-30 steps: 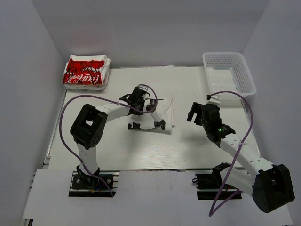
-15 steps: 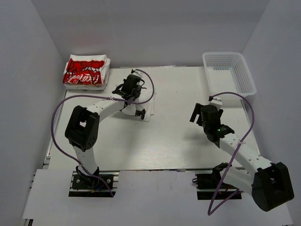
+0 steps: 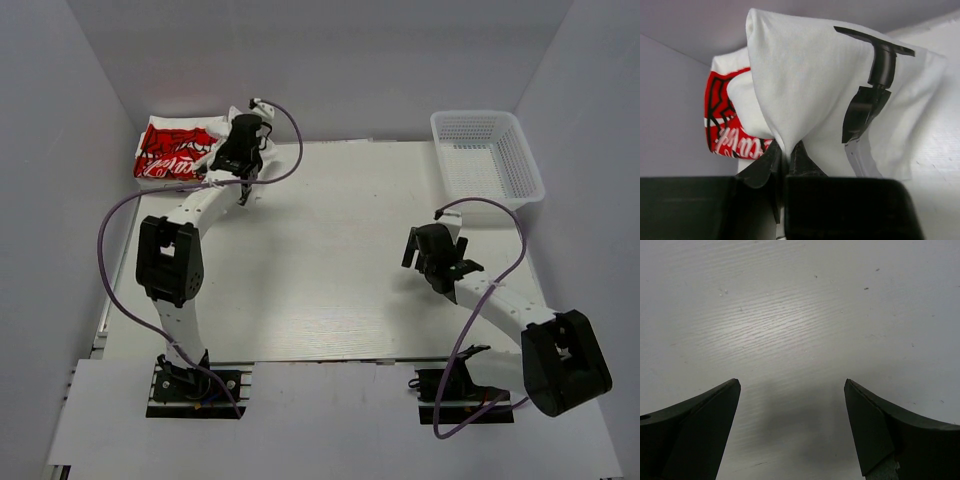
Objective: Fold and stack the t-shirts
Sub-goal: Put the neatly folded tshirt into the corner of the board with the left arm
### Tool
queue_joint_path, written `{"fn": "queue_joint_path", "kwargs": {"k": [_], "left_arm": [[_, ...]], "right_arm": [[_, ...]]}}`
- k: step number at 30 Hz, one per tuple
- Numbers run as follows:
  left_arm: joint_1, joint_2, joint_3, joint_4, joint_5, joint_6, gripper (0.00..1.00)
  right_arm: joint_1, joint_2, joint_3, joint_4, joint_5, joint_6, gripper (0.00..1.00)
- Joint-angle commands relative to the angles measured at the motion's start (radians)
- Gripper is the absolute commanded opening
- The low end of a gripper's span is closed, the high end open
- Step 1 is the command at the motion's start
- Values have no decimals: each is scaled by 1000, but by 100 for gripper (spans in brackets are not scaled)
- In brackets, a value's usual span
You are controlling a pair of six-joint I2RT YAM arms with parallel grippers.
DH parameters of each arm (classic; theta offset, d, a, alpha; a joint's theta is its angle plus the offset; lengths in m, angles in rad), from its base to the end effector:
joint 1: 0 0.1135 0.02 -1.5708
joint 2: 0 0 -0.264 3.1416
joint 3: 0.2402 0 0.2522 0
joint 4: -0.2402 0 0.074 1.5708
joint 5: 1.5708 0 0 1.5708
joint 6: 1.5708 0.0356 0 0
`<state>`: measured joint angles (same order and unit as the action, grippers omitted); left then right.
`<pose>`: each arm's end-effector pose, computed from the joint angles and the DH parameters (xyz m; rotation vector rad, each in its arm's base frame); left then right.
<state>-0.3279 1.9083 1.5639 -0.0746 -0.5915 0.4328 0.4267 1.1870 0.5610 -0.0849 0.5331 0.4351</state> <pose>0.4351 -0.1271 0.2942 0.3627 1.9378 0.6543 0.2206 0.0804 0.1951 0.2787 2.1521 -0.1218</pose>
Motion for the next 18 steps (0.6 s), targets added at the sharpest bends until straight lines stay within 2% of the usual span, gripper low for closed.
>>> {"fn": "queue_joint_path", "kwargs": {"k": [1,8,18], "left_arm": [[50,29,122,29,30,44,0],[98,87,310,-57,97,35,0],[151,97,481,-143,186,35,0]], "right_arm": [[-2,39,53,-24,56,4,90],[0,117,82,-30,61,5,90],[1,180,108,-46,54,2,90]]}}
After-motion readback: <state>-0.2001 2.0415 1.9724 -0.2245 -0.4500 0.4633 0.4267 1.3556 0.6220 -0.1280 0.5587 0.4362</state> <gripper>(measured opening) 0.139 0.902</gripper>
